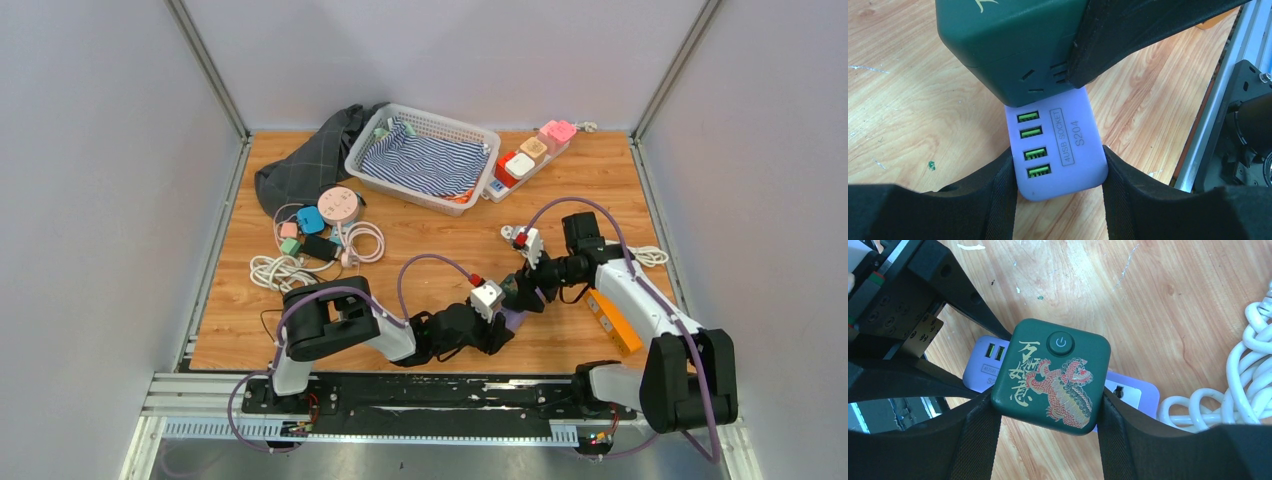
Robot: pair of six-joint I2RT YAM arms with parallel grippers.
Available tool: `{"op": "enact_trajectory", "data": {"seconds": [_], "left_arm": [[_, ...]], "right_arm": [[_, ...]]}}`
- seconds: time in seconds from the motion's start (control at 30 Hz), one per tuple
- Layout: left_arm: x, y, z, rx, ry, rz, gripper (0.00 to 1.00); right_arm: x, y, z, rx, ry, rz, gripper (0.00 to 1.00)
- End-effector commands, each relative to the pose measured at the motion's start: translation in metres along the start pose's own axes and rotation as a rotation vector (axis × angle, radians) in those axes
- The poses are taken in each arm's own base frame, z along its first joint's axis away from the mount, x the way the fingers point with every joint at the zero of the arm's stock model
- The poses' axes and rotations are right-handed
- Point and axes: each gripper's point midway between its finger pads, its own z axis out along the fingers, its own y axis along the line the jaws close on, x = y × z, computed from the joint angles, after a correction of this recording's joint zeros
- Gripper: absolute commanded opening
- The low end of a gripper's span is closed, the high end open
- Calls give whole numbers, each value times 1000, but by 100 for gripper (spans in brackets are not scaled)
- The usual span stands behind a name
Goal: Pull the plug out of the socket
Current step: Remove the plug from the socket.
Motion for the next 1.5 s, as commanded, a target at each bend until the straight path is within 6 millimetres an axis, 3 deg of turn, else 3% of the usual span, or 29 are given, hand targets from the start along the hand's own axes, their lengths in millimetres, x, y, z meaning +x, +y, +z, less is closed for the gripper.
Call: {"op": "enact_trajectory", "data": {"seconds": [0.0, 0.37, 0.5, 0.7, 0.93, 1.13, 1.33, 1.47], "left_arm": [[3, 6, 4, 1, -5, 11, 0], [8, 11, 4, -5, 6, 7, 0], [8, 11, 5, -4, 8, 6, 0], [10, 12, 5, -2, 12, 5, 0], [13, 14, 5, -5, 19, 5, 0], [14, 15, 5, -7, 23, 4, 0], [14, 17, 5, -11, 22, -3, 0], [14, 16, 5, -8, 23, -7, 0]], "right_arm": [[-3, 10, -4, -34, -16, 28, 0], [-14, 40, -12, -112, -179, -299, 0], [-15, 37, -14, -101, -181, -261, 0], [-12, 15, -10, -25, -109, -3, 0], [-7, 1, -10, 26, -67, 93, 0], [-12, 6, -13, 15, -104, -3, 0], [-19, 28, -16, -55, -193, -208, 0], [-16, 32, -16, -71, -203, -237, 0]]}}
